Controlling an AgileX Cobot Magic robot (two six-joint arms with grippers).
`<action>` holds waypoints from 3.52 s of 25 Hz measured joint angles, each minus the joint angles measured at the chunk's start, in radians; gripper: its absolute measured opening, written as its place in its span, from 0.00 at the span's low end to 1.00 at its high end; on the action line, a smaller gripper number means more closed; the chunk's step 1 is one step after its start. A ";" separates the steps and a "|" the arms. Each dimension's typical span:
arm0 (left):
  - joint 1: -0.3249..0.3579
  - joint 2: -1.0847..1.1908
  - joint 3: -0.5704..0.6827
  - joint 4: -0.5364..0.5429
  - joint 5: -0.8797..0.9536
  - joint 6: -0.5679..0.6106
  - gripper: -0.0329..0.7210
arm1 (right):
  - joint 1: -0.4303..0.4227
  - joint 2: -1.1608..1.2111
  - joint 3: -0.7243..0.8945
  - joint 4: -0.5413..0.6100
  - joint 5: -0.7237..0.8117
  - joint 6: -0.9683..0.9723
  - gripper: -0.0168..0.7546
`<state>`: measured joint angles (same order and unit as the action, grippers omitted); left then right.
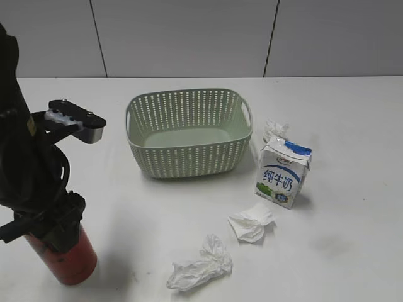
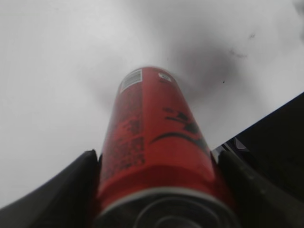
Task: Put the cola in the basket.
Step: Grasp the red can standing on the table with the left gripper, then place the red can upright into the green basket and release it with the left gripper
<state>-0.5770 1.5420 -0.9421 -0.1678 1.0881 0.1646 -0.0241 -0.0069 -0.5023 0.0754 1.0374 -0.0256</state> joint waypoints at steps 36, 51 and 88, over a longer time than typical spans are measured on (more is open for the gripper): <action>0.000 0.326 -0.969 0.130 0.151 -0.001 0.75 | 0.000 0.000 0.000 0.000 0.000 0.000 0.76; -0.085 0.712 -1.184 0.048 0.149 0.027 0.75 | 0.000 0.000 0.000 0.001 0.000 0.000 0.76; 0.140 0.465 -1.167 0.090 0.131 -0.032 0.84 | 0.000 0.000 0.000 0.001 0.000 0.000 0.76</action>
<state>-0.4373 2.0073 -2.1094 -0.0782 1.2186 0.1329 -0.0241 -0.0069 -0.5023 0.0765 1.0374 -0.0258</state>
